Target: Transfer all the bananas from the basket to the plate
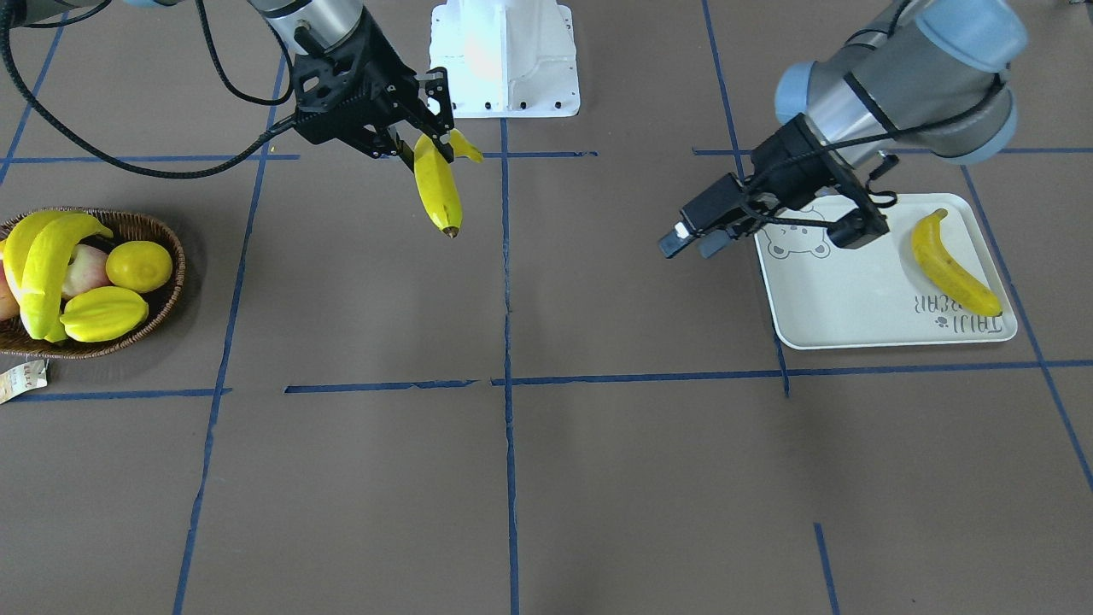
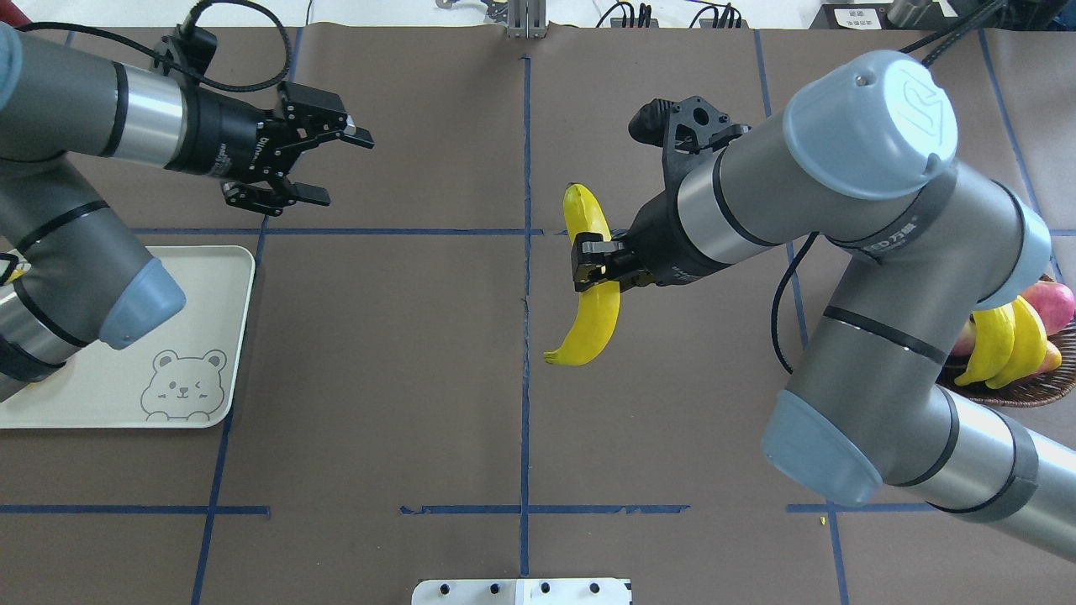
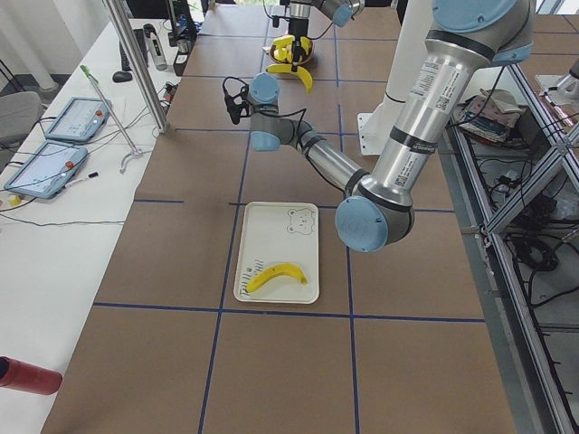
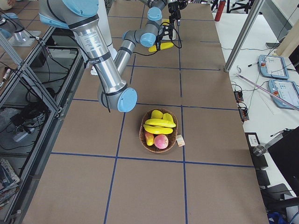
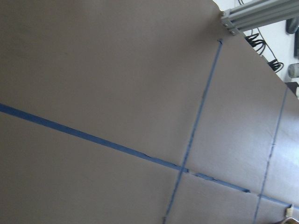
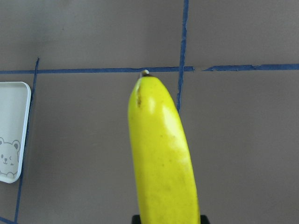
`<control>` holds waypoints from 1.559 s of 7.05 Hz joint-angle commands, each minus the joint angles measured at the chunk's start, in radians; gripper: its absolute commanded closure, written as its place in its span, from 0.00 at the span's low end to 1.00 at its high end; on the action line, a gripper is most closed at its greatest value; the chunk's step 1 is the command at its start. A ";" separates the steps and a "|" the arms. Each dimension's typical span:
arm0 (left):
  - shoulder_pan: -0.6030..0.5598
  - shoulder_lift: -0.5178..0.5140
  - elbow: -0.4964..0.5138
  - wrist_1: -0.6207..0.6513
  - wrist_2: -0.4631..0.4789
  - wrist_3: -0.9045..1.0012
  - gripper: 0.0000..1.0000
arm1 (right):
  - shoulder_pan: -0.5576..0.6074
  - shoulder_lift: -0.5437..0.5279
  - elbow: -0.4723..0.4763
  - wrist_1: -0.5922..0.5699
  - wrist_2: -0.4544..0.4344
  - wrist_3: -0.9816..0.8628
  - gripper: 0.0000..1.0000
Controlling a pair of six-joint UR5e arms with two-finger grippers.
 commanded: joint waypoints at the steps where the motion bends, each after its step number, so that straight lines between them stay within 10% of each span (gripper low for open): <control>1: 0.056 -0.057 -0.005 -0.020 0.038 -0.051 0.01 | -0.037 0.016 -0.001 0.000 -0.027 0.009 0.99; 9: 0.310 -0.143 -0.007 -0.058 0.257 -0.046 0.01 | -0.076 0.043 -0.001 0.019 -0.030 0.013 0.99; 10: 0.314 -0.143 -0.007 -0.058 0.257 -0.046 0.05 | -0.076 0.043 -0.001 0.020 -0.029 0.013 0.99; 11: 0.314 -0.141 -0.008 -0.058 0.257 -0.043 0.42 | -0.076 0.043 0.000 0.020 -0.029 0.013 0.99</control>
